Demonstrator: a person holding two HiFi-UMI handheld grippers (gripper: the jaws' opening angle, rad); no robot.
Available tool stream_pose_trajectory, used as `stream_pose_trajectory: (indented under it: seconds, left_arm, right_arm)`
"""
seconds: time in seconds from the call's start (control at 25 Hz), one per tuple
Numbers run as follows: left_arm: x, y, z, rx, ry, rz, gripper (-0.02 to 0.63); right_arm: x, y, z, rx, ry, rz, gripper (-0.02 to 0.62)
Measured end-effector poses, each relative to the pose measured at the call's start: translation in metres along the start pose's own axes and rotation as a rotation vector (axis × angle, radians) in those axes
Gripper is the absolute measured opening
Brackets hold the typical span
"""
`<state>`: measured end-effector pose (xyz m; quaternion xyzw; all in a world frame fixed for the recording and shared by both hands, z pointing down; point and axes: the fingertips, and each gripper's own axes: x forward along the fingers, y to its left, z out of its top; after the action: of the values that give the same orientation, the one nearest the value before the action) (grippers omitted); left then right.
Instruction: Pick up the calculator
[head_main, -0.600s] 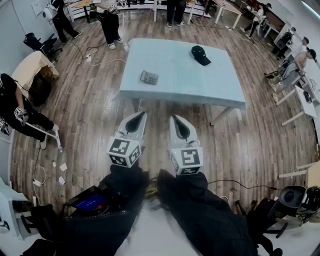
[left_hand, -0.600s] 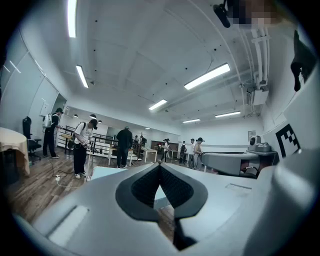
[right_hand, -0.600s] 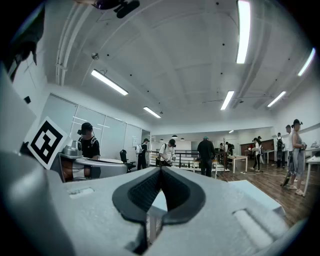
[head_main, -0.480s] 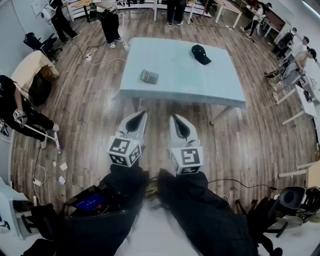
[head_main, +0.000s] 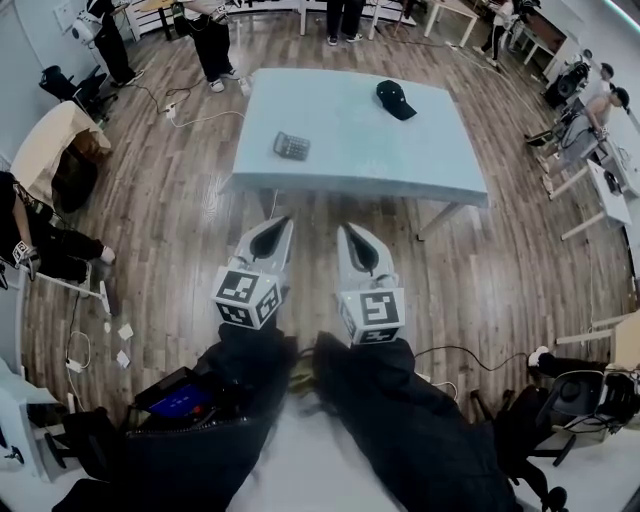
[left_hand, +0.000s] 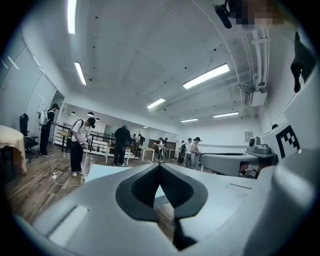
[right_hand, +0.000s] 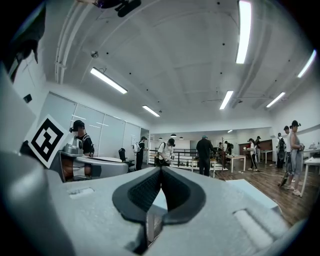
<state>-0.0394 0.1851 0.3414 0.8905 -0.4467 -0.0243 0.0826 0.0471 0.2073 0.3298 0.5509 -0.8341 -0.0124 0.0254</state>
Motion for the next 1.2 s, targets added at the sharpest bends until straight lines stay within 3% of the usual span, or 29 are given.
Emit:
stream_pose_trajectory:
  seconds: [0.48, 0.88, 1.2]
  left_arm:
    - [0.008, -0.021, -0.010, -0.004, 0.019, -0.006, -0.002]
    - [0.020, -0.053, -0.033, 0.012, 0.044, 0.018, -0.002]
    - [0.022, -0.055, -0.032, 0.040, 0.040, 0.056, -0.002]
  right_arm:
    - [-0.014, -0.017, -0.013, 0.030, 0.021, -0.007, -0.006]
    - [-0.031, -0.040, -0.040, 0.045, 0.057, 0.035, -0.002]
    - [-0.034, -0.042, -0.045, 0.052, 0.071, 0.073, -0.002]
